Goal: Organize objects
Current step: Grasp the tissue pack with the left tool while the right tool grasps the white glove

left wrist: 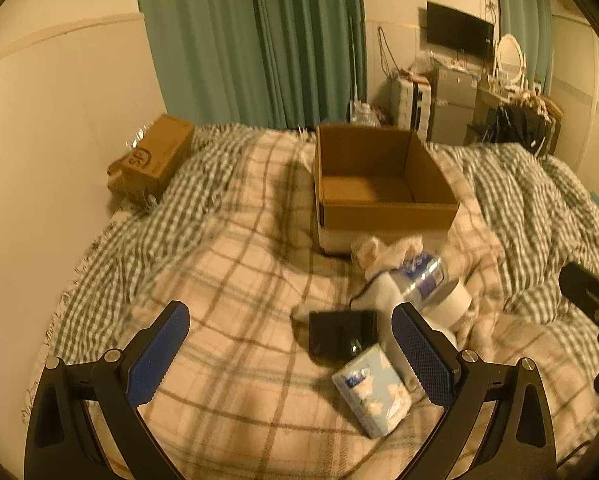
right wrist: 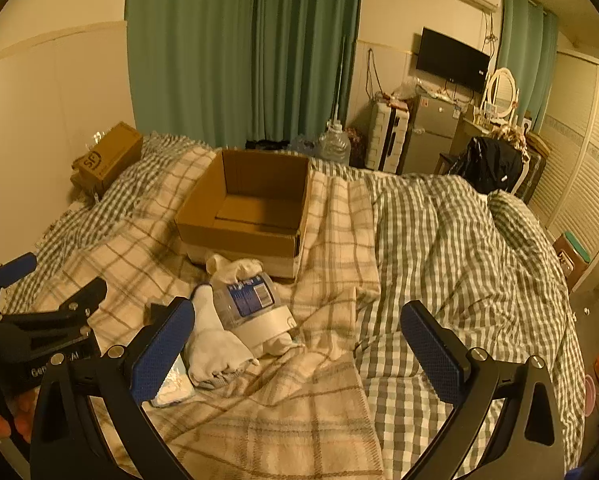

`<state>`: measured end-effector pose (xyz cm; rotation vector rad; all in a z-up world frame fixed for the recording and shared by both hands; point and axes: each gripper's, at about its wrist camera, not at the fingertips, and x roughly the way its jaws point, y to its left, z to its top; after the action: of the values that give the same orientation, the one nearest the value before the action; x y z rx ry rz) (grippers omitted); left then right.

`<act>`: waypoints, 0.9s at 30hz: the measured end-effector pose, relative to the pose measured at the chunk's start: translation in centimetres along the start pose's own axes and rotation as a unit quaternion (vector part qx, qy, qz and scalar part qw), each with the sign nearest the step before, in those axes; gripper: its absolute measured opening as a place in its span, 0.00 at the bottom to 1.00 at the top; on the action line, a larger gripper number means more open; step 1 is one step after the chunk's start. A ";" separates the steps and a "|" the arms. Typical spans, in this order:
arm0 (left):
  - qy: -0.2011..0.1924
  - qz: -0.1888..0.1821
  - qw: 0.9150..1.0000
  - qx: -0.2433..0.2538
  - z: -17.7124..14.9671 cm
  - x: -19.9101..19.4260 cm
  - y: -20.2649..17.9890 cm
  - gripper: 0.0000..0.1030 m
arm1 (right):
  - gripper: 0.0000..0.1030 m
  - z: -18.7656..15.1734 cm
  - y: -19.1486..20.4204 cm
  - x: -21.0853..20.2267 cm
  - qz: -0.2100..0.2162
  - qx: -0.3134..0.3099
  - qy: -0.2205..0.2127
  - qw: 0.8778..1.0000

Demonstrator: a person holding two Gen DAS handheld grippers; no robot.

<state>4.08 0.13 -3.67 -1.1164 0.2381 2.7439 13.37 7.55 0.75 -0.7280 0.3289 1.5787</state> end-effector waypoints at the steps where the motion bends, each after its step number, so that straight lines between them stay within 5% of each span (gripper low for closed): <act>1: 0.008 0.000 1.000 0.001 -0.4 0.5 0.0 1.00 | 1.00 -0.2 0.0 0.4 0.001 0.000 0.007 1.000; 8: 0.051 -0.012 0.999 0.012 -2.1 3.0 -0.1 1.00 | 1.00 -0.9 0.2 2.5 0.000 0.009 0.035 0.999; 14: 0.119 -0.070 0.990 0.016 -3.5 5.9 -1.2 0.95 | 1.00 -1.4 0.5 4.2 0.001 0.010 0.057 0.998; 17: 0.154 -0.106 0.982 0.033 -4.3 7.4 -2.5 0.85 | 1.00 -1.5 0.8 4.7 0.001 0.007 0.065 0.998; 21: 0.185 -0.165 0.968 0.036 -5.0 8.6 -3.1 0.43 | 1.00 -1.6 1.0 5.4 -0.003 0.006 0.075 0.997; 27: 0.151 -0.158 0.975 0.045 -3.9 5.7 -2.0 0.33 | 1.00 -1.4 1.4 6.1 -0.001 0.003 0.085 0.996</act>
<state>3.14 1.79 -10.61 -1.4086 0.1999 2.2616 12.39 11.24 -4.40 -0.8598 0.4571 1.5165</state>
